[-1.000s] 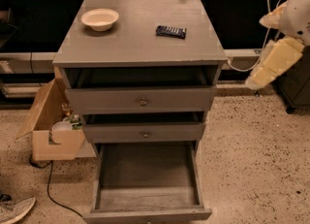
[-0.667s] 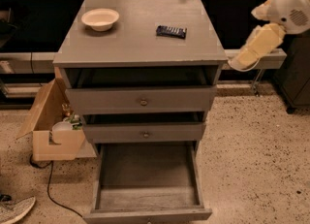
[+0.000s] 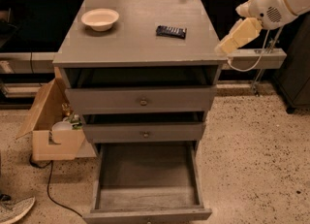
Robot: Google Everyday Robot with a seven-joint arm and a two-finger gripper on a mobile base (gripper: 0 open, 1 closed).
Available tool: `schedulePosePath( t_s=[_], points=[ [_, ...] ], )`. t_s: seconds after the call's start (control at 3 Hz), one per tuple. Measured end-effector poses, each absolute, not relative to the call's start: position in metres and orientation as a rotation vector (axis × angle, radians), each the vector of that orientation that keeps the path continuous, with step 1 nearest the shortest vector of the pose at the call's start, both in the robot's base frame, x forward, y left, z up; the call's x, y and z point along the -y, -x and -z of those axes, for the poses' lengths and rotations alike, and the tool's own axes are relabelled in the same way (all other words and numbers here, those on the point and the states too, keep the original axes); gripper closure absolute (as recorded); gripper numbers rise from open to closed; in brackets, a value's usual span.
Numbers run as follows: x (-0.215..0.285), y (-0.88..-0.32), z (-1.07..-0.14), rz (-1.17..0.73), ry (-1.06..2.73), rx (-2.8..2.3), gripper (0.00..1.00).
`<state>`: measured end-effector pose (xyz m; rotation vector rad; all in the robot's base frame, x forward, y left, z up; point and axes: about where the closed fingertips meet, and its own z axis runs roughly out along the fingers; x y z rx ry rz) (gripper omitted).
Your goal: Place rxbar blueberry into bottom drawer
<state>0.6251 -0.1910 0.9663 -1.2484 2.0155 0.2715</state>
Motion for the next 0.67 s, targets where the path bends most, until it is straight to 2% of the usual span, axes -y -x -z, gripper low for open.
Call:
schedulePosePath(
  t_s=[0.33,0.67],
  points=[
    [0.18,-0.653,-0.962,-0.297,1.251,-1.958,0.0],
    [0.157,-0.712,-0.947,-0.36,1.249,-1.881,0.0]
  ],
)
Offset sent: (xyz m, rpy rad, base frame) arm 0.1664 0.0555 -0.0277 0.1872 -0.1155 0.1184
